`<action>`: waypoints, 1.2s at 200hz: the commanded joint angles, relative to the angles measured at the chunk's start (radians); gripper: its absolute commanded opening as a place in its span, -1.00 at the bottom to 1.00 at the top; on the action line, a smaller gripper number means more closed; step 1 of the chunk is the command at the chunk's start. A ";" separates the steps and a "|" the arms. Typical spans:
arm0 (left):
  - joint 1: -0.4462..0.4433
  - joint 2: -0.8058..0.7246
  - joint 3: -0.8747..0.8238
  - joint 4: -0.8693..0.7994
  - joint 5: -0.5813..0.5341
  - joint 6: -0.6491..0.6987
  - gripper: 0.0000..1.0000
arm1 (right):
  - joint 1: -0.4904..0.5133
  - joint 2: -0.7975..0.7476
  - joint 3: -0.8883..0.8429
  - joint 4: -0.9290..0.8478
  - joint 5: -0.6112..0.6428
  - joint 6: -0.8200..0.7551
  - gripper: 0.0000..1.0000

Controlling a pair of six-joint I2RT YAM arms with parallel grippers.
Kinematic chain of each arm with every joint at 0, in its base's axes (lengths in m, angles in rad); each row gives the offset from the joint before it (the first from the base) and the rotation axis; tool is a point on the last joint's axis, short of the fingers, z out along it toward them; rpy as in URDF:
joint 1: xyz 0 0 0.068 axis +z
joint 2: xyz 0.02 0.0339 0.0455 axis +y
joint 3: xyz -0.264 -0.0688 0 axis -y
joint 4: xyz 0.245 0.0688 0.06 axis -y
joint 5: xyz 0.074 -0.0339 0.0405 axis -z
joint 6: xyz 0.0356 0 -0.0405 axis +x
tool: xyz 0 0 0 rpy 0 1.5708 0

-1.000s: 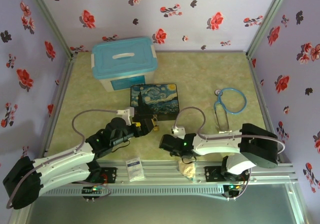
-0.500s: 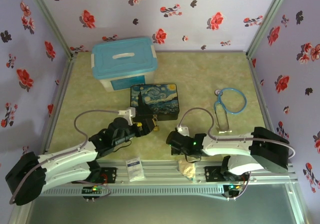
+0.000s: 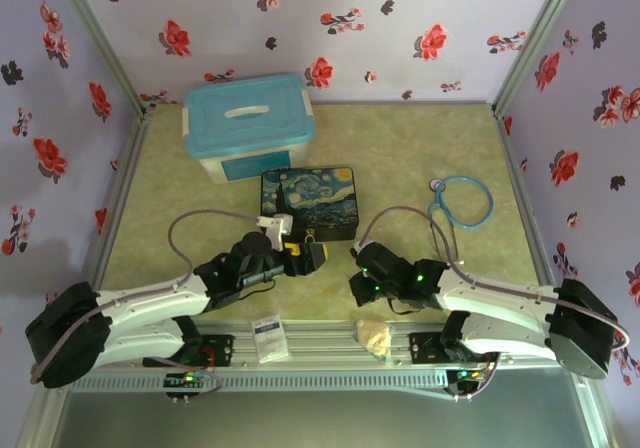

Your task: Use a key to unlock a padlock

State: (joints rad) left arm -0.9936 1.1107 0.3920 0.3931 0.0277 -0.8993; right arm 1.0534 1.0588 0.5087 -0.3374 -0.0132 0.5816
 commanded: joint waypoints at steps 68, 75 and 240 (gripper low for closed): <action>-0.045 0.178 -0.034 0.495 0.079 -0.076 0.30 | -0.030 -0.084 0.064 0.250 -0.186 -0.138 -1.00; -0.045 0.177 -0.037 0.504 0.074 -0.078 0.24 | -0.042 -0.079 0.069 0.268 -0.204 -0.135 -1.00; -0.044 -0.030 -0.077 0.389 -0.027 -0.060 -1.00 | -0.143 -0.094 0.032 0.462 -0.308 -0.024 0.44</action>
State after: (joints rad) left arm -1.0363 1.1324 0.3138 0.8310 0.0441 -0.9882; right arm 0.9222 0.9688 0.5335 0.0864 -0.3183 0.5282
